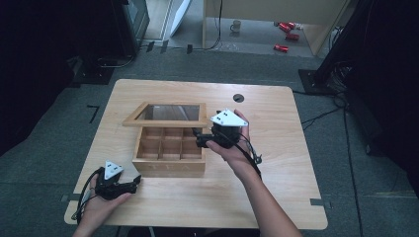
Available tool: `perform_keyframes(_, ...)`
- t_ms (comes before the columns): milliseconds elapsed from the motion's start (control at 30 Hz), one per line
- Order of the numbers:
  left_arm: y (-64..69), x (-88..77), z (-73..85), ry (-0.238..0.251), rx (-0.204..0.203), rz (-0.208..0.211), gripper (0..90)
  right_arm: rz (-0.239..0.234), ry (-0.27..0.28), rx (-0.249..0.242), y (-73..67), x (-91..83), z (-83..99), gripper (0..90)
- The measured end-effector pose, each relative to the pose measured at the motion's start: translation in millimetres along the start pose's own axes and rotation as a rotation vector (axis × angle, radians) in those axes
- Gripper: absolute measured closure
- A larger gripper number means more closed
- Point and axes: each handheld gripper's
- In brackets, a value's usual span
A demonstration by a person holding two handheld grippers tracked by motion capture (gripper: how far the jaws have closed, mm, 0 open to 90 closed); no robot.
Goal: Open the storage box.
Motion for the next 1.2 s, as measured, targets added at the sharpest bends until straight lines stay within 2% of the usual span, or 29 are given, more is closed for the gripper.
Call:
perform_keyframes(67,0.0,0.1,0.0,0.000,0.000,0.000,16.1,-0.021,-0.001,0.007,4.0,4.2,-3.4,5.9)
perform_keyframes(267,-0.4,0.2,-0.2,0.001,-0.002,0.003,16.2,-0.042,0.010,-0.030,11.7,14.4,-11.1,6.8)
perform_keyframes(367,-1.2,0.2,-0.3,0.003,-0.004,0.008,16.2,-0.048,0.032,-0.032,15.1,16.8,-14.1,12.4)
perform_keyframes(567,-2.2,0.0,-0.5,0.001,-0.004,0.013,16.2,-0.023,0.080,-0.084,15.7,22.0,-18.5,32.9)
perform_keyframes(733,-2.8,0.1,-0.7,0.004,-0.010,0.018,16.2,-0.005,0.101,-0.079,18.9,28.8,-19.5,47.5)
perform_keyframes(967,-3.0,0.6,-1.1,0.006,-0.013,0.023,16.3,-0.004,0.121,-0.058,24.8,38.0,-27.6,48.6)
perform_keyframes(1200,-3.0,0.8,-1.3,0.004,-0.010,0.022,16.4,0.029,0.134,-0.061,31.2,47.9,-37.8,56.7)
Point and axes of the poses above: each handheld gripper's, and its own axes: x roughly forward along the jaws, z roughly out of its underside, y roughly to its right
